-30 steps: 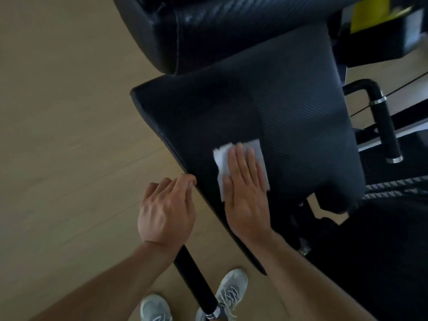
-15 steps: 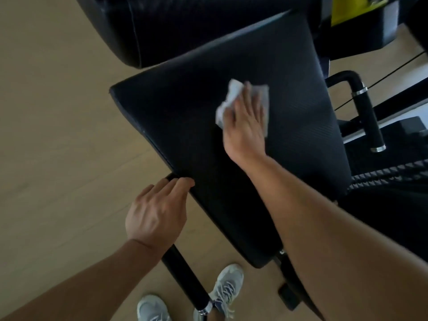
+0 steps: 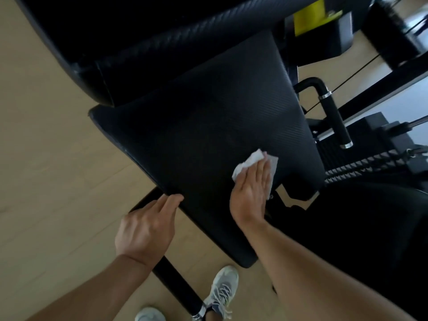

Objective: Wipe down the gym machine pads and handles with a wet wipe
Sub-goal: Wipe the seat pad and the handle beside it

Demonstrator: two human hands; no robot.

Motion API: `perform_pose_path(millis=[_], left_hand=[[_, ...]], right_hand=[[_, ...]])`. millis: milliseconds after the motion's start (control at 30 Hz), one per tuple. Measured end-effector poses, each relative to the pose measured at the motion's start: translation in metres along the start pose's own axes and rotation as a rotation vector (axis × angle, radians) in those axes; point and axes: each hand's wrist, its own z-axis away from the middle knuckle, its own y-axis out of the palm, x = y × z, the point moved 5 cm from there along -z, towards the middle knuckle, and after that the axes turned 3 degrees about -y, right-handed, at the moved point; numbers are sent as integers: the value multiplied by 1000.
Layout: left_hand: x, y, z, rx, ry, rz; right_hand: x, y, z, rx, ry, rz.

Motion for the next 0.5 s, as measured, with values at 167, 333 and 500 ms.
perform_pose_path(millis=[167, 333, 500], left_hand=[[-2, 0, -1, 12, 21, -34], [-2, 12, 5, 64, 161, -20], [-11, 23, 11, 222, 450, -41]], right_hand=[[-1, 16, 51, 163, -237, 152], [20, 4, 15, 169, -452, 169], [60, -14, -59, 66, -524, 78]])
